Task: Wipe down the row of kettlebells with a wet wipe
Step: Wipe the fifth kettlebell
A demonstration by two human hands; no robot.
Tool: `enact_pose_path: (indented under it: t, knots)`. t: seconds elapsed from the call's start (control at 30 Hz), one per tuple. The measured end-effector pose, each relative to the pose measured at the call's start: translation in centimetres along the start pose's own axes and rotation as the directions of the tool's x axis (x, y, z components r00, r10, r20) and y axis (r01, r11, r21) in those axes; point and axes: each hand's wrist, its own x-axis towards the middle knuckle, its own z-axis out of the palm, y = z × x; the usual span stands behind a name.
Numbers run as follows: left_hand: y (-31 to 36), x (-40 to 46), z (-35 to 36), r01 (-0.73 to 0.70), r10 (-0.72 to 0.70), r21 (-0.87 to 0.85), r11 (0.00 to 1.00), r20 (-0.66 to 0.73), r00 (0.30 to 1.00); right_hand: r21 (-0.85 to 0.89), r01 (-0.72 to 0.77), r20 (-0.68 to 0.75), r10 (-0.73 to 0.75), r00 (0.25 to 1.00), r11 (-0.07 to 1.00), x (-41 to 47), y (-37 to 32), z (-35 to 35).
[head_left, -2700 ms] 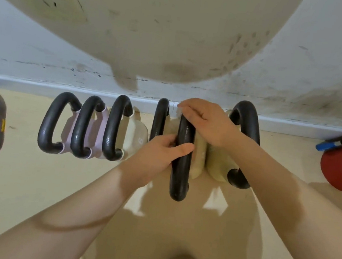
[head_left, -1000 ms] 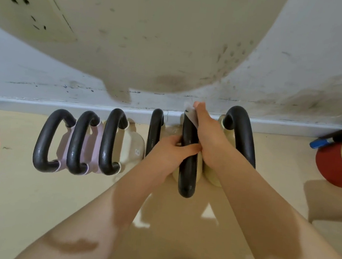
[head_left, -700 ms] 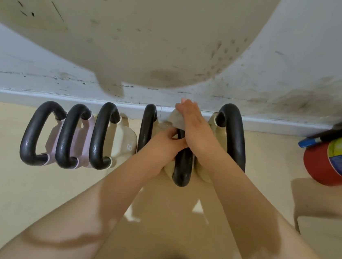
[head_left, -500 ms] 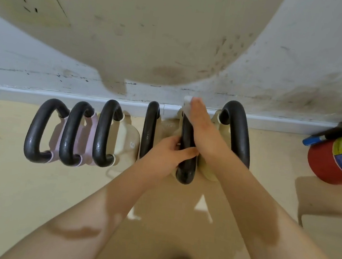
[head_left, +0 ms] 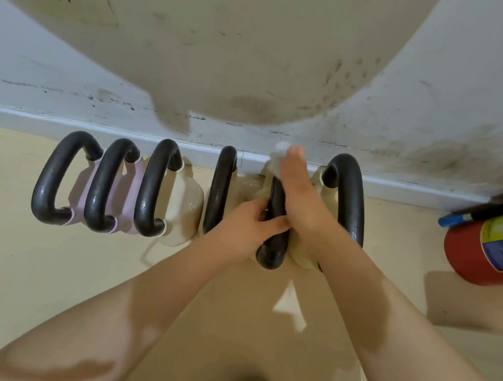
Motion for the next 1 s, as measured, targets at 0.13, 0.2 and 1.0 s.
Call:
enact_pose_path:
  t: [0.13,0.2,1.0]
  knots:
    - [-0.2,-0.2,-0.1,0.006,-0.006,-0.059,0.998,0.0,1.0,0.355,-0.28,-0.007,0.302,0.953,0.892,1.0,-0.3,-0.3]
    - [-0.3,-0.3,0.0,0.004,-0.004,-0.06,0.998,0.002,1.0,0.51,-0.304,0.033,0.335,0.942,0.805,0.6,0.7,-0.6]
    - [-0.2,-0.2,0.4,0.098,-0.099,-0.019,0.995,-0.04,0.994,-0.553,0.397,0.2,-0.346,0.917,0.733,4.0,0.0,-2.6]
